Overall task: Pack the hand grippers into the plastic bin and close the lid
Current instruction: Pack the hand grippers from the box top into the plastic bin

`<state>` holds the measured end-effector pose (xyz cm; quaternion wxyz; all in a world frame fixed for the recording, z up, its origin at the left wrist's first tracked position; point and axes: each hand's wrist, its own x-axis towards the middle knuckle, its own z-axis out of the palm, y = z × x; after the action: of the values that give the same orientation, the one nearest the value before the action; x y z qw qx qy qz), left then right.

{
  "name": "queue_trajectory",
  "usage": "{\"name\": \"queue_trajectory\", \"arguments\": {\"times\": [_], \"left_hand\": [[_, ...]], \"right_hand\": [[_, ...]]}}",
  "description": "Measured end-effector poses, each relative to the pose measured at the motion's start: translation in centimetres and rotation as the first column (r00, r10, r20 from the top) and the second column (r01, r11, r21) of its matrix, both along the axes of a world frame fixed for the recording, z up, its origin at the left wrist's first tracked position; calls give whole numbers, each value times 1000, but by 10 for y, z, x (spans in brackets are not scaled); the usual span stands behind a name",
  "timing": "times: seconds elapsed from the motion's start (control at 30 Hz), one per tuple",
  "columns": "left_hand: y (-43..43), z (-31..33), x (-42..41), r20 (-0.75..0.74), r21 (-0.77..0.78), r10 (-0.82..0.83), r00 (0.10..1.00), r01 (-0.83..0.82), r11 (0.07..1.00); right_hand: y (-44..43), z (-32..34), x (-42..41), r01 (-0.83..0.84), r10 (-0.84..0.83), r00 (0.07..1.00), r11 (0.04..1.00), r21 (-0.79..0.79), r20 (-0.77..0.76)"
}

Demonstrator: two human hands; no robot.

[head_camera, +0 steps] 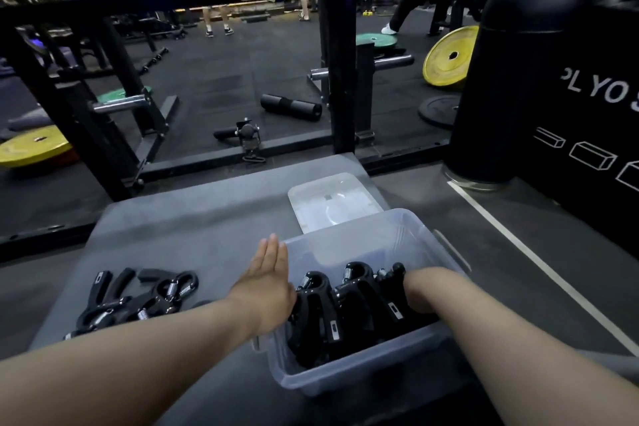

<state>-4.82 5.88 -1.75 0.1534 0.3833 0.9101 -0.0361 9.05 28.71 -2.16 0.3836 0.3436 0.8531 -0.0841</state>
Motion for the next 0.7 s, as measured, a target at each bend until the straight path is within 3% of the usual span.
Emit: {"name": "queue_trajectory", "arguments": {"times": [0.3, 0.63, 0.7], "left_hand": [[0, -4, -2, 21, 7, 20, 1000, -21, 1000], [1, 2, 4, 12, 0, 28, 1000, -28, 1000], [1, 4, 6, 12, -2, 32, 999, -32, 1000]], "right_hand": [[0, 0, 7, -94, 92, 992, 996, 10, 87], [0, 4, 17, -10, -1, 989, 997, -76, -148], [-4, 2, 16, -32, 26, 992, 999, -41, -126]]}}
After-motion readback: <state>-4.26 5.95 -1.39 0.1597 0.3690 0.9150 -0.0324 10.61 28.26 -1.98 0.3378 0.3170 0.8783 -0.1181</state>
